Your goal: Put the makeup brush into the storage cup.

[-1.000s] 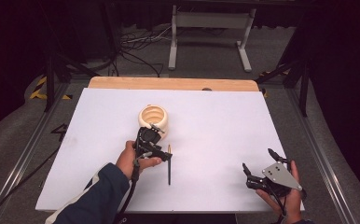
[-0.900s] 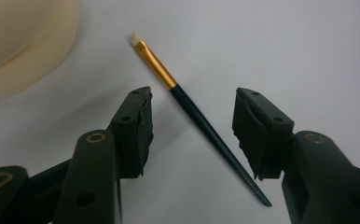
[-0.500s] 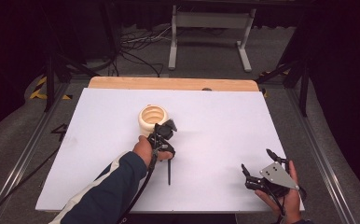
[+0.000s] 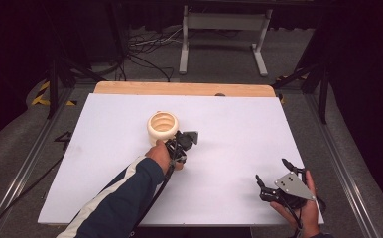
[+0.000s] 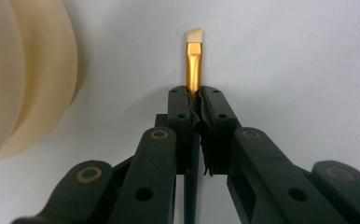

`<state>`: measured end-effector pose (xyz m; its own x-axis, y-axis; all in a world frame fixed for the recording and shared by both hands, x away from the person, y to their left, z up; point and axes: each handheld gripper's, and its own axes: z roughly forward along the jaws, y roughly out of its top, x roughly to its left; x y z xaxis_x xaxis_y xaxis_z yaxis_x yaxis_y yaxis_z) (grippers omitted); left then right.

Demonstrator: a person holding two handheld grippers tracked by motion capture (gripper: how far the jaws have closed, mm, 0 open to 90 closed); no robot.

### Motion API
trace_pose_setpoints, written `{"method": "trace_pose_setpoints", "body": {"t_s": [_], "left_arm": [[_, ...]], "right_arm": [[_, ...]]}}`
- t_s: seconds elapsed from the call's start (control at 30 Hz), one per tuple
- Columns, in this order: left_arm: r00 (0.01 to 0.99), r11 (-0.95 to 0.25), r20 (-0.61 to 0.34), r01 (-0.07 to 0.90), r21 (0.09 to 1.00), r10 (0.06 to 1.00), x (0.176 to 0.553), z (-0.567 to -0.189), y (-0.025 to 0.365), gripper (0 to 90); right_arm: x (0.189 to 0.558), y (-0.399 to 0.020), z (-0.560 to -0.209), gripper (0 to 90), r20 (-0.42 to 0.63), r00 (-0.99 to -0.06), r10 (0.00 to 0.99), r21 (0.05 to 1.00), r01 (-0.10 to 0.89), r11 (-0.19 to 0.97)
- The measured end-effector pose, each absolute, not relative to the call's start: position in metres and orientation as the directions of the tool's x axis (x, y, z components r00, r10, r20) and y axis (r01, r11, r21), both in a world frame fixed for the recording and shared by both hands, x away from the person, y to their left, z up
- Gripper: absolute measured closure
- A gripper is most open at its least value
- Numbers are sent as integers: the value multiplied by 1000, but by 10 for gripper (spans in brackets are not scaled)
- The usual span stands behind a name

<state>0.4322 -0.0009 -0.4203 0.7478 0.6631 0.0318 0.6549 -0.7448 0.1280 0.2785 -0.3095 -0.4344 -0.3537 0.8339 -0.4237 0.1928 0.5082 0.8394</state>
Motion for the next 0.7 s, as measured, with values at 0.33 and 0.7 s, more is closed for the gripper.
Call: {"method": "trace_pose_setpoints", "body": {"t_s": [0.33,0.7], "left_arm": [[774,-743,20,601,297,633,422,-407,22,833],[735,-617,40,537,575,677,406,-371,52,833]], "right_arm": [[278,-308,-435,74,-442,-355,824,830,187,525],[277,-308,-435,73,-440,-355,825,830,189,525]]}}
